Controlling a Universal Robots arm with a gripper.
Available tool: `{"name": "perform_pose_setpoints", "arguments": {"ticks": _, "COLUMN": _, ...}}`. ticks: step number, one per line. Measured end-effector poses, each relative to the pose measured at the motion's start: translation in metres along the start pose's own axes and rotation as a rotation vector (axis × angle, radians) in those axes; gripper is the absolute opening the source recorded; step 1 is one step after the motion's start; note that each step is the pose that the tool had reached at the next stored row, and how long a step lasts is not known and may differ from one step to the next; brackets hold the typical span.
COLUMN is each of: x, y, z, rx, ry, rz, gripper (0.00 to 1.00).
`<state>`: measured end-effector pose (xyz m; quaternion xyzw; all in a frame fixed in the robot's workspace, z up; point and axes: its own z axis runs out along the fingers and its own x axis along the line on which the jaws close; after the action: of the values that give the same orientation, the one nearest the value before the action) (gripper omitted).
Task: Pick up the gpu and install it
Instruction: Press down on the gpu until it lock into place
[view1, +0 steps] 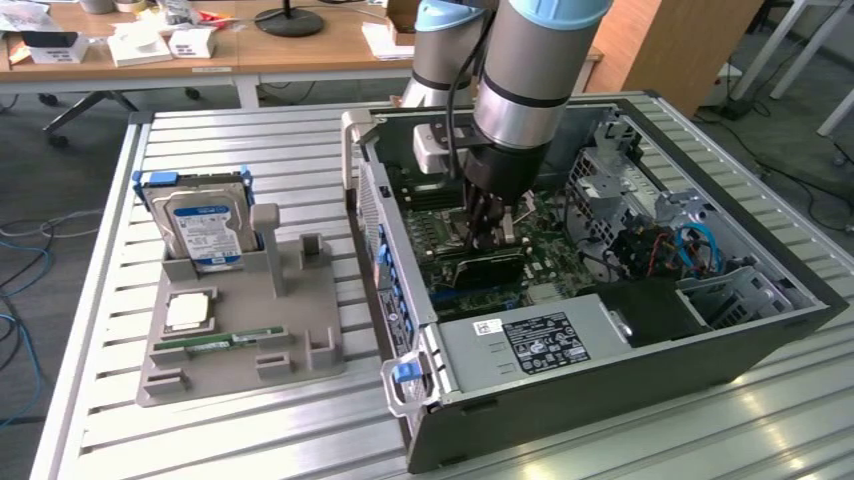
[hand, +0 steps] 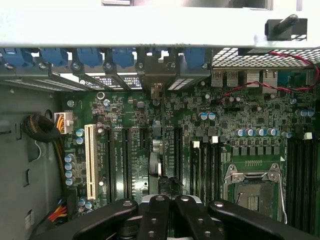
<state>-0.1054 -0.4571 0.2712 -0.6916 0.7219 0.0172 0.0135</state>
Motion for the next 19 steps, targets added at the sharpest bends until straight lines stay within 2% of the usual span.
{"name": "perform_pose_setpoints", "arguments": {"ticks": 19, "x": -0.0016, "y": 0.0000, "z": 0.0033, "rx": 0.0001, "ry": -0.0004, "rz": 0.000, "gripper": 0.11}}
